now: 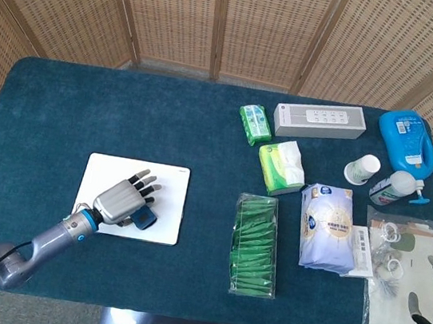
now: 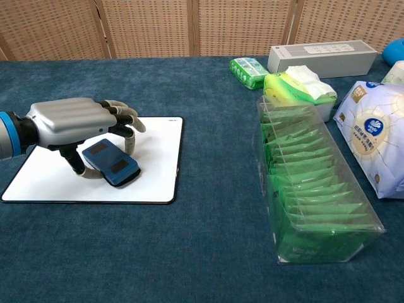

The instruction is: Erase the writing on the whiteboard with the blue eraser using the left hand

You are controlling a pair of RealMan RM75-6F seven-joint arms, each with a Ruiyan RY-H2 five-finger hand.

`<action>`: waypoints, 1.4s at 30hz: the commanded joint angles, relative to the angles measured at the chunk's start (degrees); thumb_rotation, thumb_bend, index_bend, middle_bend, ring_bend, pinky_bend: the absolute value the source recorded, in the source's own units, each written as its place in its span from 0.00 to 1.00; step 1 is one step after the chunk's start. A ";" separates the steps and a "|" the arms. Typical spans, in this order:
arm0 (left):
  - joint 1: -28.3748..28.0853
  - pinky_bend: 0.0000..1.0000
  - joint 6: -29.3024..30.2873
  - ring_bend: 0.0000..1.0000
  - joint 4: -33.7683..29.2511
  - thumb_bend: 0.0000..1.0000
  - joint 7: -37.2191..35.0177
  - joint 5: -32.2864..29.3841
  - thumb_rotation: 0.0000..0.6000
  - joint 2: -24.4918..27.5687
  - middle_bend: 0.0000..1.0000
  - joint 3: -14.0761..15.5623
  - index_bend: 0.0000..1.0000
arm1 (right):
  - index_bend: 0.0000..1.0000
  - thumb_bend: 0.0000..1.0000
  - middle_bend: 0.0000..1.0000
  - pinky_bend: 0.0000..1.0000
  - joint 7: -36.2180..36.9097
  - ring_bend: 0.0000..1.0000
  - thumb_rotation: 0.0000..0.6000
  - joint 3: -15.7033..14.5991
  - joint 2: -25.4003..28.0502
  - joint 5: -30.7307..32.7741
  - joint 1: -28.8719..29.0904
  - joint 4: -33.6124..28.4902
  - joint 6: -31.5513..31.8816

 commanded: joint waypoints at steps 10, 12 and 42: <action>-0.21 0.00 3.60 0.00 -9.50 0.31 -3.06 5.39 1.00 3.47 0.16 0.86 0.70 | 0.17 0.35 0.11 0.06 0.64 0.00 1.00 -0.04 0.06 -0.21 -0.29 0.20 0.39; -0.19 0.00 4.64 0.00 -10.03 0.31 -2.72 6.05 1.00 4.04 0.16 0.49 0.70 | 0.17 0.35 0.11 0.06 0.83 0.00 1.00 -0.07 0.02 -0.18 -0.34 0.34 0.37; 2.25 0.00 0.64 0.00 1.14 0.31 -0.83 -3.31 1.00 3.50 0.16 -0.22 0.70 | 0.17 0.35 0.11 0.06 0.84 0.00 1.00 0.00 -0.51 0.06 0.09 0.89 -0.67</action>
